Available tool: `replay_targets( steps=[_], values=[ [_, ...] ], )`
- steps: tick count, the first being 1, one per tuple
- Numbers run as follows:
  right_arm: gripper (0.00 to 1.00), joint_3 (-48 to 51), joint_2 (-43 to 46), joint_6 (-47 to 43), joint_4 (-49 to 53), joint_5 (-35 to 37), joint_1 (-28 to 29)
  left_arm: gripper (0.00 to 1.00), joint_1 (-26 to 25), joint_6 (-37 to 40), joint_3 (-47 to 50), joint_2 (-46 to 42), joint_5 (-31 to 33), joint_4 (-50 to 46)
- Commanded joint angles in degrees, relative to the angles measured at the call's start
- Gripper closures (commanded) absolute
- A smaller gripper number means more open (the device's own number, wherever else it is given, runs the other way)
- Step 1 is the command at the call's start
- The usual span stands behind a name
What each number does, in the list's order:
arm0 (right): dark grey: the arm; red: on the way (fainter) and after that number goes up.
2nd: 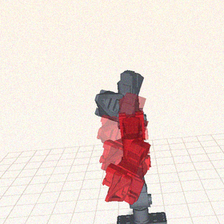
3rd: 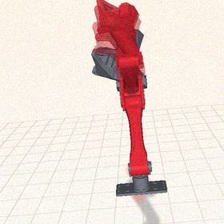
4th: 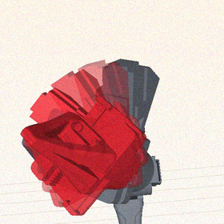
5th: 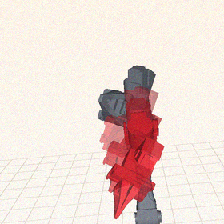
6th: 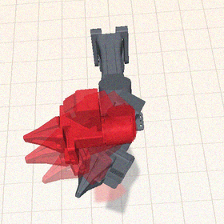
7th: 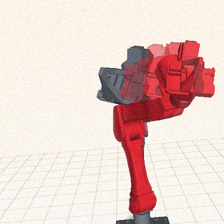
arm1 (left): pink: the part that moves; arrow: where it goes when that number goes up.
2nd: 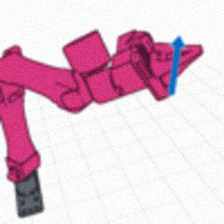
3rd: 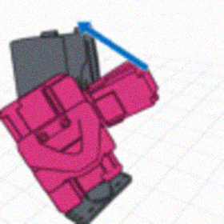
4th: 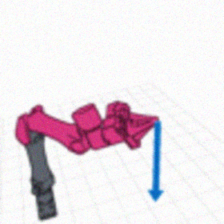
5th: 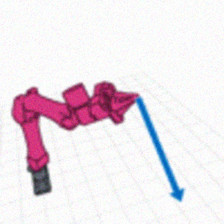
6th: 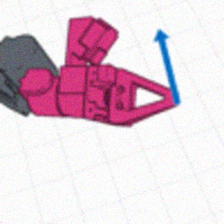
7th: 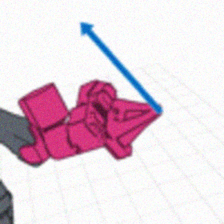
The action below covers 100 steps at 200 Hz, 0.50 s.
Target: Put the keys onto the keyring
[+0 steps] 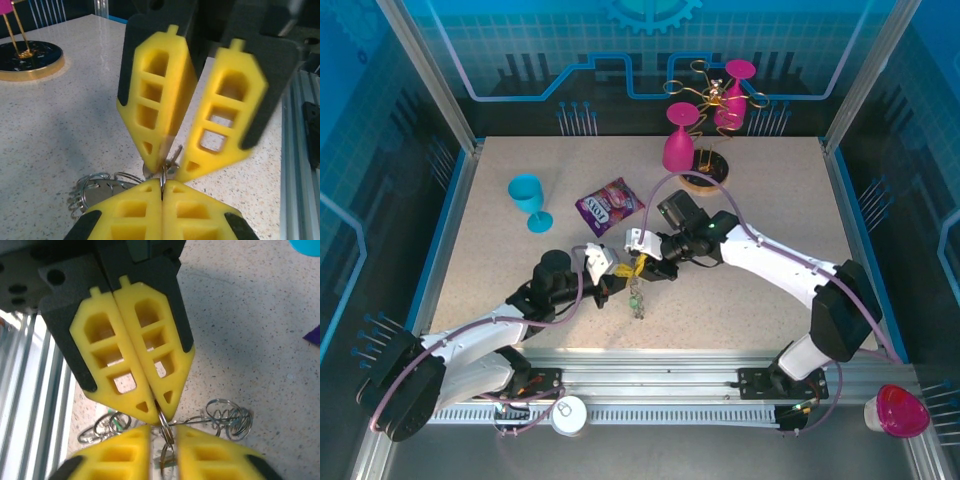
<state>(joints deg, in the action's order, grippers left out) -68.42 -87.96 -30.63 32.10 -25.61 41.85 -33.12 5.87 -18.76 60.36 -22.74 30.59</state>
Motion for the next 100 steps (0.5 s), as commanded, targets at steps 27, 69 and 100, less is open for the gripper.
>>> replay_targets(
  steps=[27,69,100],
  values=[
    [0.66,10.7,10.1,1.0,-10.5,10.5,0.2,1.0,0.2,-2.4,2.1,0.5,1.4,10.0],
    [0.65,12.9,11.1,0.0,-16.0,13.0,1.4,1.0,0.3,-2.9,2.4,1.3,1.2,11.3],
    [0.66,12.1,9.6,0.1,-16.4,11.6,2.0,1.0,0.2,-3.3,2.4,1.5,1.3,11.4]
  ],
)
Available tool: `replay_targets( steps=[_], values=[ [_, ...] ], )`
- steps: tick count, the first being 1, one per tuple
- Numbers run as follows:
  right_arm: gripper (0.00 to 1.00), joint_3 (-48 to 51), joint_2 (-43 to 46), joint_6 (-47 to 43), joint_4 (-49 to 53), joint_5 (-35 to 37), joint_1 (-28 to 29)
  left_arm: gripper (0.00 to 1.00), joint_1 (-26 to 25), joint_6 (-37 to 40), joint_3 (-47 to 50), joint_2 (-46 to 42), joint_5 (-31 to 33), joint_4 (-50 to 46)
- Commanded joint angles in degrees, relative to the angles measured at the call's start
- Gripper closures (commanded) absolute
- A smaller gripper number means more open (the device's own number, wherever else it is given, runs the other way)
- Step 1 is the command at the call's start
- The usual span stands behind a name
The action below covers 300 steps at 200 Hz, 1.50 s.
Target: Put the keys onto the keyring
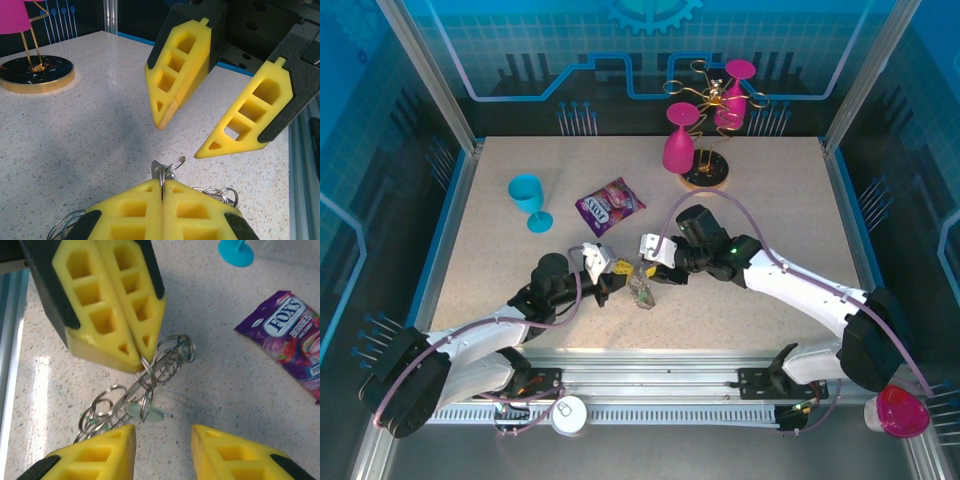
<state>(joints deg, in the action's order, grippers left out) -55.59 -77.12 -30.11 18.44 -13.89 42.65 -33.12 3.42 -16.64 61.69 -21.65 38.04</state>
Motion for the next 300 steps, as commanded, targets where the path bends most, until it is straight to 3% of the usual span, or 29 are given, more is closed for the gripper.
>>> replay_targets(
  steps=[1,33,79,161,185,200,241,269,300],
  values=[
    [0.66,-0.7,-1.3,-0.5,-2.7,-0.1,1.2,1.0,0.2,-0.9,0.3,0.2,0.2,3.9],
    [0.73,-0.8,-1.9,-0.6,-2.5,-1.2,1.7,1.0,0.3,-1.0,0.4,0.4,0.6,4.2],
    [1.0,-1.1,-2.1,-0.8,-1.9,-2.6,2.3,1.0,0.2,-3.3,0.8,2.0,2.4,7.7],
    [1.0,-1.7,-3.8,-2.0,-1.0,-3.2,6.4,1.0,0.1,-6.9,2.5,8.8,6.3,23.0],
    [0.71,-0.2,-1.8,0.4,-2.2,-5.5,4.0,1.0,0.0,-7.3,2.6,9.6,5.8,24.5],
    [0.63,1.1,0.4,3.1,-3.5,-10.1,0.5,1.0,0.0,-7.4,3.0,9.9,5.0,25.7],
    [0.64,2.1,2.6,9.6,-5.9,-22.0,-7.6,1.0,0.0,-6.6,3.3,11.2,1.1,27.4],
    [0.68,1.6,1.3,12.4,-7.9,-20.6,-8.9,1.0,0.1,-6.6,3.6,12.5,-0.8,29.7],
    [0.66,0.7,-1.6,11.3,-6.1,-18.9,-8.9,1.0,0.1,-6.9,3.9,14.0,-1.3,32.2]
  ],
)
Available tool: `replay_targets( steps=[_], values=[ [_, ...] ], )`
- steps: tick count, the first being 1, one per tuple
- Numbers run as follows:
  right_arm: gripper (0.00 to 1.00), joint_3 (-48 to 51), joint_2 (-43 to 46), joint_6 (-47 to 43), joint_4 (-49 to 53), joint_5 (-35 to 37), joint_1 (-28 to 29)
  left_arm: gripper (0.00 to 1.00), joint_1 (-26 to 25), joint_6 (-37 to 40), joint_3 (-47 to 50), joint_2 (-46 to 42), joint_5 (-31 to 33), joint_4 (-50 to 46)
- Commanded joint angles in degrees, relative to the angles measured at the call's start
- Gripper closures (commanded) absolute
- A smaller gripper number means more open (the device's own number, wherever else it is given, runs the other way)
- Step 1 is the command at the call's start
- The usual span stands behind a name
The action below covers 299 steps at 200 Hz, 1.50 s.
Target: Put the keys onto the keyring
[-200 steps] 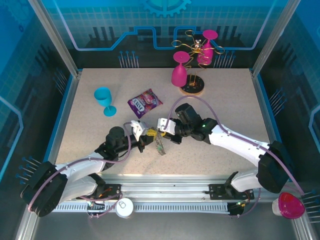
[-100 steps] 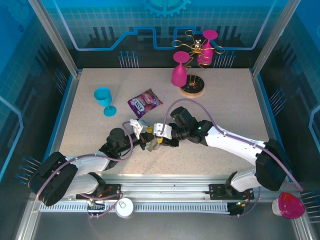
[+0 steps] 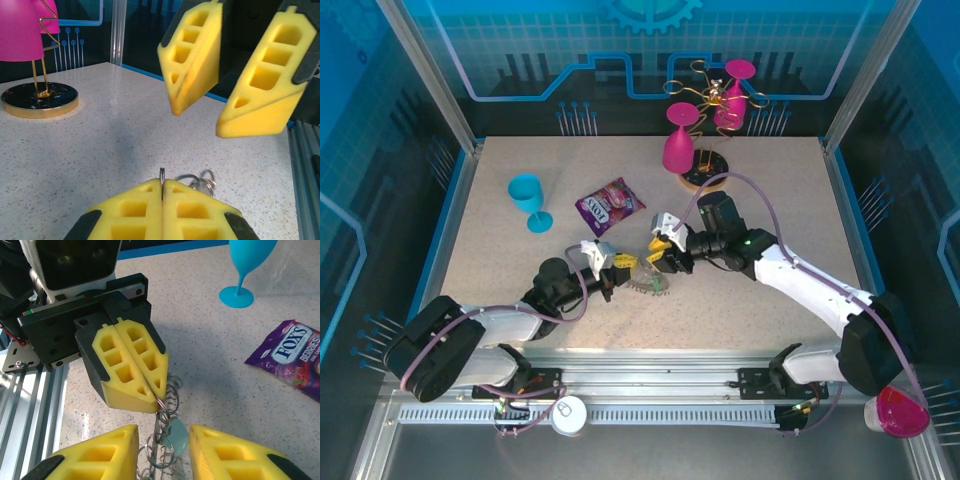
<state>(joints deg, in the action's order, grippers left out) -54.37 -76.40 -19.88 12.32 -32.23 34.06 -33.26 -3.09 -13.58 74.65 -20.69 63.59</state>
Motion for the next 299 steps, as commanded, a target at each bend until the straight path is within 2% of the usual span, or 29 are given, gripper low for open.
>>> replay_targets(
  steps=[1,30,86,108,136,160,196,225,275,299],
  values=[
    [0.65,-0.4,-2.4,1.2,-0.1,-0.2,-0.3,1.0,0.2,-0.4,0.8,1.0,-2.3,6.7],
    [0.64,1.7,-3.0,1.9,-2.0,8.6,-0.3,1.0,0.4,-0.8,1.1,1.2,-2.8,7.4],
    [0.62,3.7,-1.6,5.4,-5.9,5.3,-0.8,1.0,0.9,-0.9,1.2,-0.1,-4.5,6.0],
    [0.61,3.7,-2.3,4.1,-5.3,7.2,-0.6,1.0,1.3,-0.9,1.4,-0.8,-5.4,5.7],
    [0.58,6.7,-3.4,-1.7,-6.1,13.1,3.0,1.0,1.5,-1.3,1.8,-1.2,-5.4,6.3],
    [0.55,9.3,-2.8,-1.7,-11.7,11.1,4.8,1.0,2.2,-2.8,2.5,-0.3,-5.7,9.5],
    [0.53,10.5,-3.7,-1.3,-14.7,8.7,6.6,1.0,2.5,-3.8,2.7,0.7,-5.5,11.5],
    [0.53,11.1,-5.1,0.3,-18.8,11.8,8.0,1.0,2.6,-4.5,2.5,1.7,-5.7,12.6],
    [0.51,11.7,-7.0,2.9,-24.1,10.9,8.9,1.0,2.7,-5.0,2.2,2.4,-5.6,13.3],
    [0.53,12.0,-6.8,3.4,-24.4,11.2,9.1,1.0,2.7,-5.1,2.2,2.8,-5.3,14.0]
  ],
)
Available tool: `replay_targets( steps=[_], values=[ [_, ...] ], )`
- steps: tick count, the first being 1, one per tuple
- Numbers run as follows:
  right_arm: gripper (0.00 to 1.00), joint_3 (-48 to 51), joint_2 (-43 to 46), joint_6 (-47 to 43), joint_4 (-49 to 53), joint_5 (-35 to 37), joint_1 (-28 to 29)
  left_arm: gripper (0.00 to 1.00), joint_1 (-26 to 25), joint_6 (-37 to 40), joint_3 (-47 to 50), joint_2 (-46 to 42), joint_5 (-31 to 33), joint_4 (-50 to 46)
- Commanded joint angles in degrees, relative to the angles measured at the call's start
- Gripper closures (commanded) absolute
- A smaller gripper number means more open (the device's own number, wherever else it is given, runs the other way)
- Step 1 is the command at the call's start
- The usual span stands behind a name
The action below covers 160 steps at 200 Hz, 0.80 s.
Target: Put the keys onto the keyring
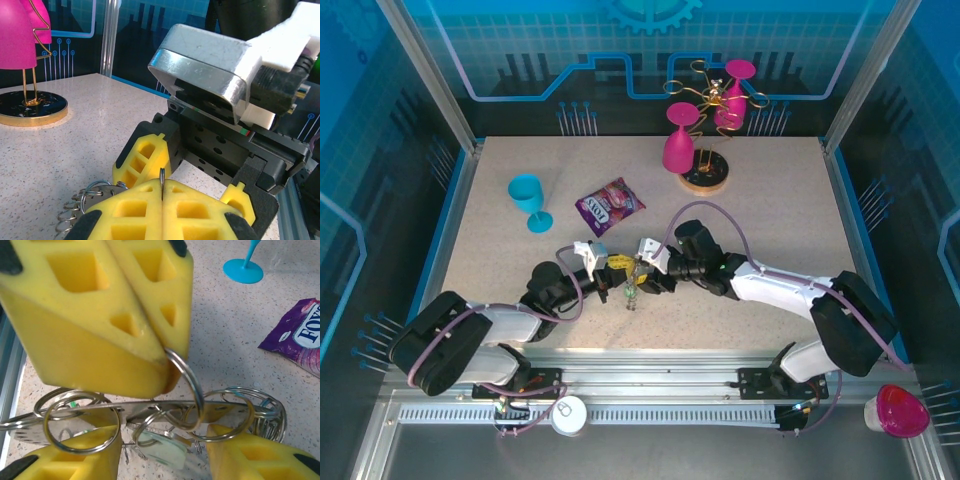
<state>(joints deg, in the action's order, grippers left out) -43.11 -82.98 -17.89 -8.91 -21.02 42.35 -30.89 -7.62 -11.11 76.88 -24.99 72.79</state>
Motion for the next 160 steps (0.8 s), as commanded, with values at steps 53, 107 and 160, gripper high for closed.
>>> replay_targets(
  steps=[53,107,160],
  values=[
    [0.7,1.1,1.4,0.9,-2.4,2.2,1.4,1.0,0.3,-2.3,-0.5,3.1,3.4,7.5],
    [0.87,-1.3,0.8,-2.8,-1.5,8.6,6.6,1.0,0.3,-2.2,-1.2,3.8,5.6,7.5],
    [0.96,-3.4,-0.2,-5.6,0.4,16.4,9.7,1.0,0.1,-2.0,-1.0,3.1,8.0,7.5]
  ],
)
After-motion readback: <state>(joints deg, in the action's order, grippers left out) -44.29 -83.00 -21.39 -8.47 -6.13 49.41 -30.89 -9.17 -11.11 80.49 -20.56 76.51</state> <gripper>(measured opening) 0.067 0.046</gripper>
